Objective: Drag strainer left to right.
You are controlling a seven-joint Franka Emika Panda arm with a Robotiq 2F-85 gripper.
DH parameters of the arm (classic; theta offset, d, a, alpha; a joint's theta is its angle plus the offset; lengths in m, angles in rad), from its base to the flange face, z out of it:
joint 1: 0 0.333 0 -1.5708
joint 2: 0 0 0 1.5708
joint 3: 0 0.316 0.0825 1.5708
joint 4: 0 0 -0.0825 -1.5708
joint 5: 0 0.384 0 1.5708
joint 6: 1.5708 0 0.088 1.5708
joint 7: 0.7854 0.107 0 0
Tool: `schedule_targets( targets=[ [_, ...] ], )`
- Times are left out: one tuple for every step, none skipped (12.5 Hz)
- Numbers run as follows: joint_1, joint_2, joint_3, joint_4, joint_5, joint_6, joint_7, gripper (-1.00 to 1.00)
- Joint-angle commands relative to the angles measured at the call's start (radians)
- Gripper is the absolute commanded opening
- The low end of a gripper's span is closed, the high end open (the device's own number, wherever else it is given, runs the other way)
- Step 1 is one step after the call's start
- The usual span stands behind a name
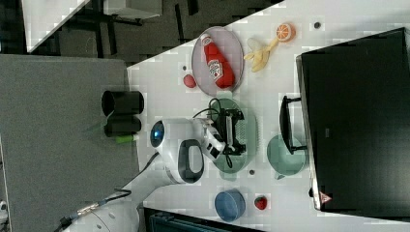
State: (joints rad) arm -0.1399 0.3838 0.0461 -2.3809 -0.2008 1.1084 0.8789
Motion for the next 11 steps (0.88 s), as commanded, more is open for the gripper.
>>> schedule_targets(
  targets=[
    [-0.004, -0.011, -0.038, 0.000, -0.001, -0.010, -0.076, 1.00],
    [-0.005, -0.011, -0.048, 0.000, -0.001, -0.010, -0.076, 1.00],
    [-0.005, -0.011, -0.055, -0.001, -0.001, -0.010, -0.077, 1.00],
    [-0.005, -0.011, -0.062, 0.000, -0.001, -0.010, -0.078, 1.00],
    [-0.005, -0.011, -0.065, 0.001, -0.001, -0.004, -0.078, 1.00],
    [-0.004, -0.012, -0.061, 0.003, -0.001, -0.003, -0.077, 1.00],
    [-0.003, -0.025, -0.048, 0.006, -0.001, 0.000, -0.086, 1.00],
    [-0.003, -0.058, -0.030, 0.003, -0.001, -0.009, -0.113, 1.00],
    [-0.003, -0.107, -0.010, -0.001, -0.001, -0.033, -0.177, 1.00],
    [-0.003, -0.167, 0.010, 0.000, 0.002, -0.077, -0.251, 1.00],
    [-0.003, -0.234, 0.029, 0.006, 0.005, -0.140, -0.308, 1.00]
  ],
)
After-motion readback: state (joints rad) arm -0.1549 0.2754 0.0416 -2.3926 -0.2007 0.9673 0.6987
